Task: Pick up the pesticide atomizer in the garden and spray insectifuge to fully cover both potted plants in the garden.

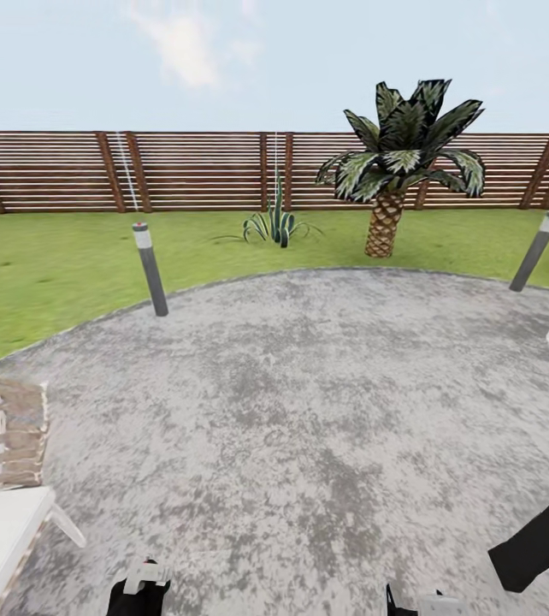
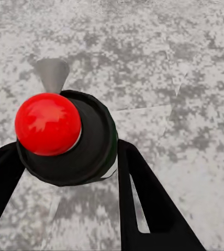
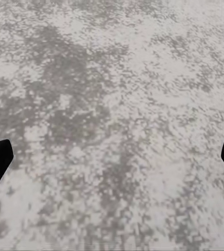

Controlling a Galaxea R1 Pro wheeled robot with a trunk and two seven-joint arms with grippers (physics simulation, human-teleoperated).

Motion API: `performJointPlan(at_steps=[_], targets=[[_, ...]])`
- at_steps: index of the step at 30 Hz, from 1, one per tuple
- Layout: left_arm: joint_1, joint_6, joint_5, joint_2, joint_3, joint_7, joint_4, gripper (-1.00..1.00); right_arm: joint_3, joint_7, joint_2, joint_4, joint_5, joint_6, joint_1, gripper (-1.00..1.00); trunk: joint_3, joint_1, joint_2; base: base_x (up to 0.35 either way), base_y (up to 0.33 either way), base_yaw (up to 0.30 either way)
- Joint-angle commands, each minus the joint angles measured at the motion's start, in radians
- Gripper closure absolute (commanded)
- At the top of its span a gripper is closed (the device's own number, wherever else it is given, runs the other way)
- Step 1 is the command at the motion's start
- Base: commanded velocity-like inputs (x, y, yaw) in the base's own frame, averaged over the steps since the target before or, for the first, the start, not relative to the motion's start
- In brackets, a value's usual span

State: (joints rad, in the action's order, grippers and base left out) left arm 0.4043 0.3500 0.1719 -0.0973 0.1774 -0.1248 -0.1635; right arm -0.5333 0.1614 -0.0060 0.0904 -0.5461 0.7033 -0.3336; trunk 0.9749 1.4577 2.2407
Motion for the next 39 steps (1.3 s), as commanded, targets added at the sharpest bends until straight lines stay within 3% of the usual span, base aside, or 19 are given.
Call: performJointPlan(at_steps=[1,39], targets=[[0.001,0.003,0.011,-0.001,0.007,-0.004,0.001,1.0,-0.004,0.007,0.0,-0.001,-0.011,0.002,-0.001,-1.0,0.001,0.0,0.0,0.339,0.0,0.0],[0.001,0.003,0.011,-0.001,0.007,-0.004,0.001,1.0,-0.004,0.007,0.001,-0.001,-0.011,0.002,-0.001,-1.0,0.001,0.0,0.0,0.339,0.0,0.0]])
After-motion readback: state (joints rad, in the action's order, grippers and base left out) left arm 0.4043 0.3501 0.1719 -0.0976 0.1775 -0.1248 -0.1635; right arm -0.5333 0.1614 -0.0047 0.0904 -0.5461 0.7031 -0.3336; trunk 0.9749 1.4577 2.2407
